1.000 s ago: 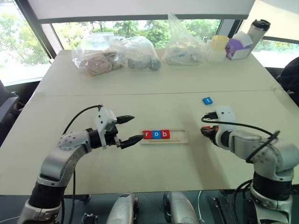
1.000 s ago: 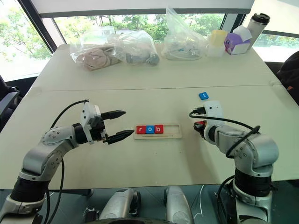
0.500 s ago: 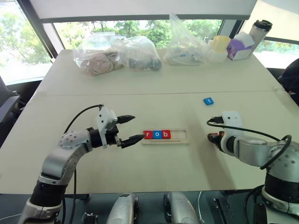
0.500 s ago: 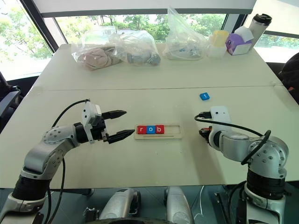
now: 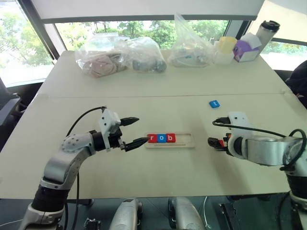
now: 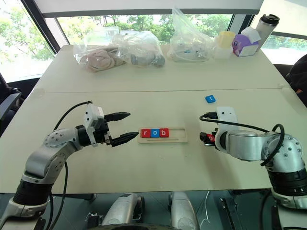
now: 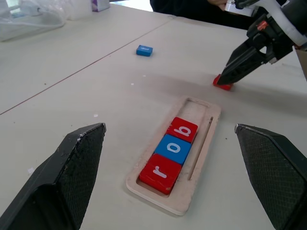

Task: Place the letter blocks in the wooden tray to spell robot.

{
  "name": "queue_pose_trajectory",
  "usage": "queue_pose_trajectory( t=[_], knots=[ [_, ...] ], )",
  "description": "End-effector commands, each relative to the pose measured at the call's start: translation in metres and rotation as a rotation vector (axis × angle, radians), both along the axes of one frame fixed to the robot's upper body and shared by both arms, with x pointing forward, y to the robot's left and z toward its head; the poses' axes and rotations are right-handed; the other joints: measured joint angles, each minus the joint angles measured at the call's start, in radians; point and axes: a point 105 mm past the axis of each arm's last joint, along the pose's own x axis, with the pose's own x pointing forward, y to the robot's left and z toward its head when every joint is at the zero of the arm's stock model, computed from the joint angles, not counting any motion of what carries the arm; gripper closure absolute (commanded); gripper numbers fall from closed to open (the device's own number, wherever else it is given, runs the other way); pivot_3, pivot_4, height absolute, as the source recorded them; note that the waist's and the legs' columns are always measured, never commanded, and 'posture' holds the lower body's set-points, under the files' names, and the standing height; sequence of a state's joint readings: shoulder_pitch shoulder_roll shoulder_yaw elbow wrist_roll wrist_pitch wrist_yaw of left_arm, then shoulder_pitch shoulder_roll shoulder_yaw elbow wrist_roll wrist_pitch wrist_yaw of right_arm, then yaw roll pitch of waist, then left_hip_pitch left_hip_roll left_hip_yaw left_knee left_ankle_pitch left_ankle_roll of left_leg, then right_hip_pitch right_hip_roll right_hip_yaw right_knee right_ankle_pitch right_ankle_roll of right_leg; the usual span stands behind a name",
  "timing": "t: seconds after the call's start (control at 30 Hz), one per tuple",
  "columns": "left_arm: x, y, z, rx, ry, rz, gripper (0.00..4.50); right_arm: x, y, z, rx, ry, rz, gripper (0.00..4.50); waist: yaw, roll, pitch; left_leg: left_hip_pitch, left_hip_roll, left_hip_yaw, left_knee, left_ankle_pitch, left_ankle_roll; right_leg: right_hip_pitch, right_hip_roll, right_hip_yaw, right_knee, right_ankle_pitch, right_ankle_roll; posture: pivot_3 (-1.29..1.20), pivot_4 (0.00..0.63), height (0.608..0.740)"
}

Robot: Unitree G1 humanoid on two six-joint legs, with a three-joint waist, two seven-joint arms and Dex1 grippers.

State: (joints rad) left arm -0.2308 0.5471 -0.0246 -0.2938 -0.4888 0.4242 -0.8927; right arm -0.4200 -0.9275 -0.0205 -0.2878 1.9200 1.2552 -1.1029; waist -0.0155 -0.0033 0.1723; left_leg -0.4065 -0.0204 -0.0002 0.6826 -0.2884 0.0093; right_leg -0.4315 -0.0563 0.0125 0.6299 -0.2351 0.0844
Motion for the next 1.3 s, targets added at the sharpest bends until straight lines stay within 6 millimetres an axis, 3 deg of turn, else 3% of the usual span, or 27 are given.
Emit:
queue_pose_trajectory(
  t=[0.03,0.13,0.27,0.57,0.93,1.3],
  knots=[
    [0.0,-0.002,0.008,-0.003,-0.043,-0.013,0.0,0.01,0.018,0.039,0.021,-0.086,0.188,0.05,-0.002,0.0,0.0,0.0,0.001,0.0,0.0,0.0,0.0,0.0,0.0,0.0,0.0,0.0,0.0,0.0,0.15,0.74],
    [0.001,-0.004,0.008,-0.005,-0.046,-0.018,0.0,0.003,0.038,0.06,-0.008,-0.078,0.47,0.05,0.002,0.0,0.0,0.0,0.002,0.001,0.0,0.0,0.0,0.0,0.001,0.0,0.0,-0.001,-0.003,0.0,0.15,0.74],
    [0.003,-0.005,0.009,-0.007,-0.052,-0.021,0.0,-0.019,0.04,0.06,-0.021,-0.01,0.707,0.05,0.023,-0.001,0.0,-0.002,0.003,-0.003,0.0,-0.001,0.001,0.0,0.001,-0.003,-0.002,-0.001,-0.002,0.0,0.15,0.74],
    [0.002,-0.005,0.009,-0.007,-0.058,-0.017,0.0,-0.022,-0.03,0.027,-0.399,0.028,1.181,0.05,0.013,0.0,0.0,-0.001,-0.001,0.004,0.0,-0.003,0.005,0.003,-0.006,-0.002,-0.012,0.0,0.003,0.0,0.15,0.74],
    [0.001,-0.003,0.01,0.004,-0.061,-0.017,0.0,0.017,-0.044,0.003,-0.4,-0.115,1.23,0.05,0.008,0.001,0.0,0.0,0.0,0.004,0.0,-0.002,0.004,0.002,-0.006,0.001,-0.009,0.003,0.005,0.0,0.15,0.74],
    [0.0,0.0,0.011,0.018,-0.067,-0.01,0.0,0.014,-0.045,-0.009,-0.314,-0.048,1.259,0.05,0.007,0.001,0.0,0.0,0.0,0.004,0.0,-0.003,0.004,0.002,-0.008,0.001,-0.009,0.002,0.001,0.0,0.15,0.74]
  ],
)
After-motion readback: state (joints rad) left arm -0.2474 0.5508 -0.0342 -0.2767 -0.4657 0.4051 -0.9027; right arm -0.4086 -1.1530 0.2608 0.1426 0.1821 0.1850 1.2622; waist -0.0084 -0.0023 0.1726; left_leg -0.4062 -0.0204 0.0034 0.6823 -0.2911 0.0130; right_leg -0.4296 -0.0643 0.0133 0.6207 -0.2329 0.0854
